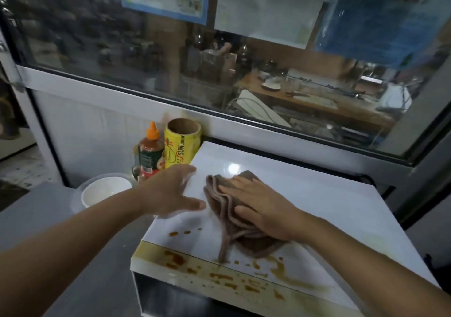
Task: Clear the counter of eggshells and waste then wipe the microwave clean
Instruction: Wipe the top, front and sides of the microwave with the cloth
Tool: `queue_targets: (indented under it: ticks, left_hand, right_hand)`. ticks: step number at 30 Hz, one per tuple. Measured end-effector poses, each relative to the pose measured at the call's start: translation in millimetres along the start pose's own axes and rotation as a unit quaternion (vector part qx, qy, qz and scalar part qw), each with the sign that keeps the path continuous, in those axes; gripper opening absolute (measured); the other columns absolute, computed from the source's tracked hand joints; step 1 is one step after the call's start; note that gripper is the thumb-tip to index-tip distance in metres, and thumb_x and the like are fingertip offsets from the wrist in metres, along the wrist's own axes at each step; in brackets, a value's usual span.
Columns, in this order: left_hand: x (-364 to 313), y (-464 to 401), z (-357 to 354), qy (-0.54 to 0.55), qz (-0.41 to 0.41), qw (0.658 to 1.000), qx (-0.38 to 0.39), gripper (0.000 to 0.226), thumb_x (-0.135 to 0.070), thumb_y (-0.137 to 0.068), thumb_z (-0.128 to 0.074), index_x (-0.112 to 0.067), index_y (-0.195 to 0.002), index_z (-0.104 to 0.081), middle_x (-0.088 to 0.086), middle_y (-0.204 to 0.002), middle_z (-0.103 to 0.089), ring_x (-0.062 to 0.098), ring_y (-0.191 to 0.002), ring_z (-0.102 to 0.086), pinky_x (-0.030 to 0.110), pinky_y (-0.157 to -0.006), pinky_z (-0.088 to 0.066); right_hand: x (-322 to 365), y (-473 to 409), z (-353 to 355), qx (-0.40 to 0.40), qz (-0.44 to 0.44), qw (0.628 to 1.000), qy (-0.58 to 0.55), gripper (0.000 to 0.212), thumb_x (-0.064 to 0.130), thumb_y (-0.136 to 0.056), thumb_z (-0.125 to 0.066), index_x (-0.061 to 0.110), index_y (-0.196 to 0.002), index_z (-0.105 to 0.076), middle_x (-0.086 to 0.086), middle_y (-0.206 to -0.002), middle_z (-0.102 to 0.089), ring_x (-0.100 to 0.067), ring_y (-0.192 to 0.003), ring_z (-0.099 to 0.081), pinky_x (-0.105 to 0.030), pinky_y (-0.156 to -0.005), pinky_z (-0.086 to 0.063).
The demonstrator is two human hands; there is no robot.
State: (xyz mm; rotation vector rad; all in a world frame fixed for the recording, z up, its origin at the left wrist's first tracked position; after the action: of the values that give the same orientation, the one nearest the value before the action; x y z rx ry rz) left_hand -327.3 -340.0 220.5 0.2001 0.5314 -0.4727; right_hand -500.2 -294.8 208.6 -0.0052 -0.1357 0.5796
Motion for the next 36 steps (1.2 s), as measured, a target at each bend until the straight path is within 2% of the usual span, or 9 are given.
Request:
queue_targets:
  ticks: [2, 4, 8, 11, 15, 21, 26, 32, 36]
  left_hand:
    - [8, 2, 7, 0.022, 0.014, 1.000, -0.011, 0.091, -0.050, -0.071, -0.073, -0.026, -0.144, -0.025, -0.001, -0.146, -0.038, 0.019, -0.127, -0.043, 0.034, -0.103, -0.040]
    - [19, 6, 9, 0.022, 0.029, 0.999, -0.019, 0.087, -0.046, -0.073, -0.073, -0.023, -0.143, -0.028, 0.000, -0.142, -0.044, 0.020, -0.124, -0.047, 0.035, -0.102, -0.043]
    - [30, 16, -1, 0.046, 0.045, 0.998, -0.005, 0.062, -0.045, -0.078, -0.069, -0.022, -0.131, -0.046, -0.005, -0.124, -0.057, 0.013, -0.106, -0.057, 0.031, -0.093, -0.049]
    - [29, 19, -4, 0.076, 0.026, 0.997, -0.008, 0.051, -0.042, -0.081, -0.067, -0.024, -0.126, -0.052, -0.006, -0.118, -0.061, 0.011, -0.104, -0.058, 0.032, -0.094, -0.049]
    - [31, 18, -2, 0.067, 0.017, 0.997, -0.029, 0.053, -0.043, -0.080, -0.068, -0.026, -0.127, -0.049, -0.009, -0.119, -0.056, 0.005, -0.096, -0.051, 0.017, -0.080, -0.041]
    - [40, 18, -9, 0.100, 0.020, 0.994, -0.025, 0.061, -0.050, -0.077, -0.066, -0.032, -0.131, -0.044, -0.018, -0.110, -0.048, 0.006, -0.100, -0.050, 0.020, -0.086, -0.044]
    - [38, 19, -10, 0.110, 0.012, 0.994, -0.021, 0.056, -0.046, -0.079, -0.066, -0.029, -0.129, -0.048, -0.010, -0.120, -0.055, 0.008, -0.102, -0.051, 0.023, -0.088, -0.045]
    - [31, 29, -5, 0.091, 0.035, 0.995, -0.019, 0.056, -0.043, -0.083, -0.063, -0.025, -0.133, -0.047, -0.005, -0.131, -0.054, 0.013, -0.112, -0.053, 0.027, -0.093, -0.045]
    - [28, 57, -2, 0.062, 0.014, 0.998, -0.022, 0.031, -0.043, -0.085, -0.060, -0.029, -0.112, -0.059, -0.010, -0.111, -0.063, 0.008, -0.097, -0.058, 0.020, -0.080, -0.047]
  right_hand:
    - [-26, -13, 11, -0.016, -0.032, 0.999, -0.002, 0.059, 0.051, -0.095, -0.012, 0.026, -0.147, -0.024, 0.005, -0.152, -0.028, -0.015, -0.138, -0.026, -0.040, -0.113, -0.020]
    - [-50, -40, 17, -0.040, -0.079, 0.996, 0.010, 0.051, 0.042, -0.098, -0.021, 0.025, -0.146, -0.027, 0.003, -0.149, -0.034, -0.018, -0.134, -0.032, -0.042, -0.110, -0.025]
    - [-62, -93, 11, -0.056, -0.177, 0.980, 0.065, 0.051, 0.037, -0.098, -0.030, 0.029, -0.147, -0.021, 0.005, -0.153, -0.027, -0.021, -0.140, -0.025, -0.043, -0.113, -0.022]
    - [-23, -96, 7, -0.069, -0.102, 0.990, 0.073, 0.051, 0.040, -0.094, -0.031, 0.032, -0.144, -0.027, 0.003, -0.146, -0.037, -0.019, -0.133, -0.032, -0.041, -0.111, -0.024]
    - [19, -62, 3, -0.036, 0.069, 0.997, -0.017, 0.050, 0.043, -0.093, -0.032, 0.035, -0.142, -0.030, 0.007, -0.141, -0.042, -0.012, -0.127, -0.036, -0.031, -0.104, -0.026]
    - [-50, -102, 16, -0.055, -0.109, 0.992, -0.005, 0.045, 0.027, -0.098, -0.038, 0.027, -0.143, -0.035, 0.003, -0.150, -0.033, -0.017, -0.138, -0.028, -0.039, -0.113, -0.023]
    - [-56, -119, 9, -0.065, -0.126, 0.990, 0.016, 0.047, 0.028, -0.096, -0.035, 0.028, -0.144, -0.032, 0.002, -0.150, -0.034, -0.020, -0.138, -0.030, -0.044, -0.112, -0.026]
    - [4, -103, 7, -0.051, -0.023, 0.998, 0.031, 0.052, 0.033, -0.088, -0.032, 0.030, -0.140, -0.036, 0.002, -0.144, -0.041, -0.018, -0.129, -0.036, -0.039, -0.109, -0.027]
    - [68, -79, -12, -0.047, 0.073, 0.996, 0.023, 0.057, 0.041, -0.085, -0.027, 0.032, -0.142, -0.030, 0.007, -0.145, -0.037, -0.012, -0.132, -0.029, -0.032, -0.106, -0.020]
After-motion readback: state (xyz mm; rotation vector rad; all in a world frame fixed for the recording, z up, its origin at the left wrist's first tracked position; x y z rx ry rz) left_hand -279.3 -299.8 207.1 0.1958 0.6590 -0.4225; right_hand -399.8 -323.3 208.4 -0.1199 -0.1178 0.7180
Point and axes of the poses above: each hand's wrist, its own y-axis away from the middle knuckle, its own z-axis out of the back of the hand, x = y × z, the point moved 7 cm from there along -y, towards the middle knuckle
